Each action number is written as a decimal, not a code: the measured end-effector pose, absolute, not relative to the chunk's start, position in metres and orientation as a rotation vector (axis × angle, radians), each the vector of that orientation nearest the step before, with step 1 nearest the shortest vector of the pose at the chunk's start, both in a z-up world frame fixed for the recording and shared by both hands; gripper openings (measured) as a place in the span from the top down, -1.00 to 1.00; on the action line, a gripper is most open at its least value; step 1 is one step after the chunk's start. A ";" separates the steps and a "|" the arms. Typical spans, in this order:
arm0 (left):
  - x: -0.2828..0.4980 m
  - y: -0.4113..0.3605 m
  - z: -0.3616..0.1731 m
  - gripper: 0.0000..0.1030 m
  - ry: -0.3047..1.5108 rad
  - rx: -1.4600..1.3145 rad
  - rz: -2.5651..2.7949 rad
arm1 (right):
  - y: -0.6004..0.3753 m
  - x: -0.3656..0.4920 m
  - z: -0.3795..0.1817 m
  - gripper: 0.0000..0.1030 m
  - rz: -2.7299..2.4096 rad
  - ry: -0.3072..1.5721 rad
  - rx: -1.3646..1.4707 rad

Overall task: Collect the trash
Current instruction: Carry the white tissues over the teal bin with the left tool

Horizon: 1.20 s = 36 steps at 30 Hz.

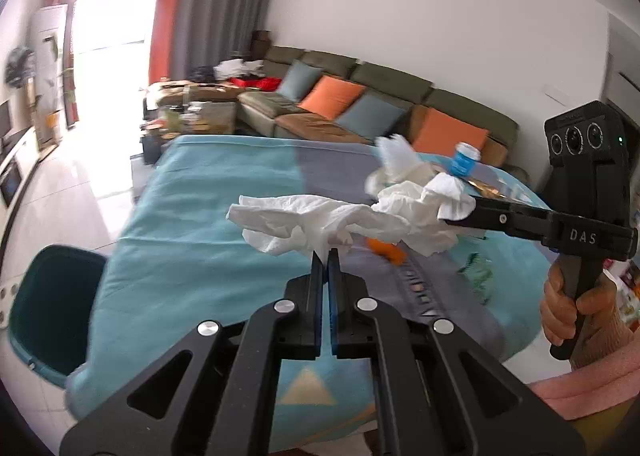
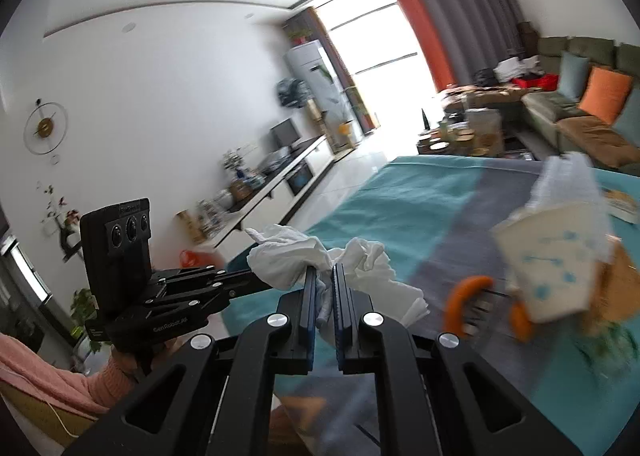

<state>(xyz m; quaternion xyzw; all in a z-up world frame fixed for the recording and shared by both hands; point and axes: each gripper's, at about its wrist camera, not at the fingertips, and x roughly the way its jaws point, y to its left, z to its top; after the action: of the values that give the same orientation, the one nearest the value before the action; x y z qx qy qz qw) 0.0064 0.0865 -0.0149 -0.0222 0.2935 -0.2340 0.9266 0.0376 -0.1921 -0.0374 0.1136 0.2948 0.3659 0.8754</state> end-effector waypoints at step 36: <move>-0.002 0.307 -0.031 0.94 0.651 -0.175 0.036 | 0.028 0.117 -0.043 0.87 1.121 0.785 0.123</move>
<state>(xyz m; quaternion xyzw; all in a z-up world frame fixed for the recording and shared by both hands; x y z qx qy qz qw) -0.0020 0.3072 -0.0307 -0.0859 0.3193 0.0176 0.9436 0.1168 0.0282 -0.0428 0.0568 0.3625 0.5173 0.7732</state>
